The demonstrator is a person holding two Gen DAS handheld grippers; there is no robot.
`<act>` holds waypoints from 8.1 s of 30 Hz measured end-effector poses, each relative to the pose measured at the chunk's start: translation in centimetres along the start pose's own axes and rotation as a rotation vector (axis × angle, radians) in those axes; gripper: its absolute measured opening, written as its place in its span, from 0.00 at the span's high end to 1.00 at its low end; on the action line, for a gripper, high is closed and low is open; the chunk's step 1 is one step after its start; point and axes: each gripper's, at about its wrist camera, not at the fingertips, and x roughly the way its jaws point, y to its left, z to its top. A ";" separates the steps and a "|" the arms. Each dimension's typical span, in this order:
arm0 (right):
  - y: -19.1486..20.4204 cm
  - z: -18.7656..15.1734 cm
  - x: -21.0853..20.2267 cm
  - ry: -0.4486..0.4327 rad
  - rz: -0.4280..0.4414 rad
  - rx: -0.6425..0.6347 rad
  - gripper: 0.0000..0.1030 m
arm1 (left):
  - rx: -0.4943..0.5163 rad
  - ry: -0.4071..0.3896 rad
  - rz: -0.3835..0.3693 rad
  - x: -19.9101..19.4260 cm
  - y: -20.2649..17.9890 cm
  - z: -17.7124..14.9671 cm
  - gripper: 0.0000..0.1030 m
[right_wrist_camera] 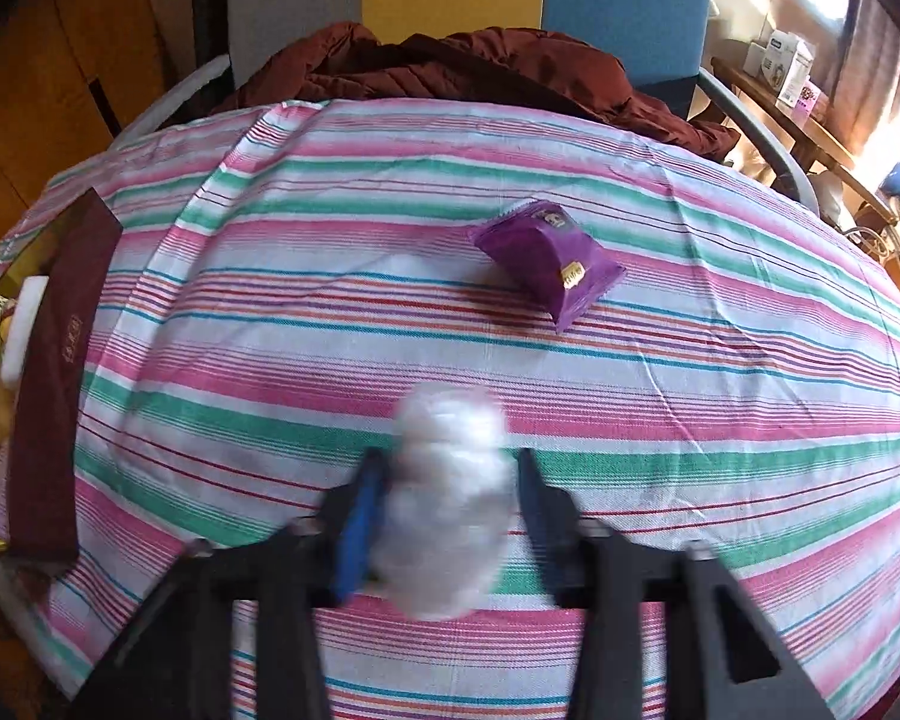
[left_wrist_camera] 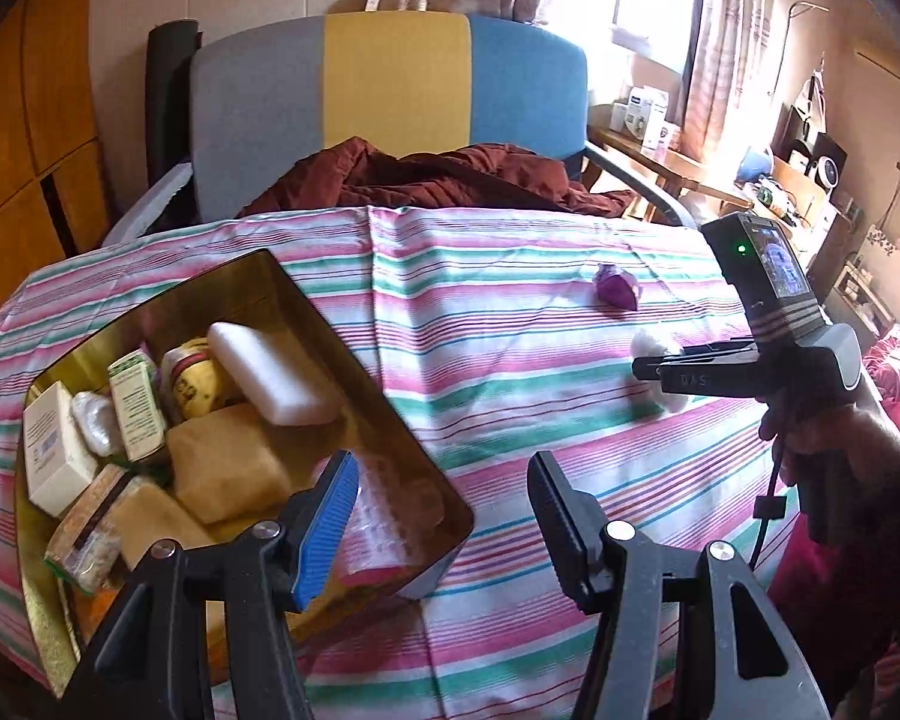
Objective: Organize objects
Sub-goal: 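Grasp the clear plastic bag with the right tool while the left tool grasps the purple packet, then carry the purple packet and plastic bag over the gold tray with both tools, then release the purple packet into the tray with the left tool while the right tool releases the bag, then lift both open tools away from the gold tray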
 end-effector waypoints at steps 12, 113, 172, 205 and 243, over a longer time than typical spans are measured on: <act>-7.9 0.0 -4.4 -0.107 -0.086 0.313 0.66 | 0.063 0.101 -0.099 6.4 -5.7 4.9 0.42; 4.6 -1.0 -4.6 -0.088 0.123 -0.117 0.66 | -0.204 -0.114 0.187 -6.4 10.0 -4.9 0.68; 27.5 4.2 -2.9 -0.110 0.345 -0.254 0.55 | -0.299 -0.028 0.278 0.0 18.0 -2.2 0.66; 24.5 -3.7 -11.1 -0.348 0.185 -0.269 0.00 | -0.315 -0.148 0.482 -9.1 13.7 -5.2 0.53; 22.7 -8.2 -11.8 -0.362 0.158 -0.205 0.00 | -0.341 -0.123 0.467 -9.6 11.2 -8.3 0.53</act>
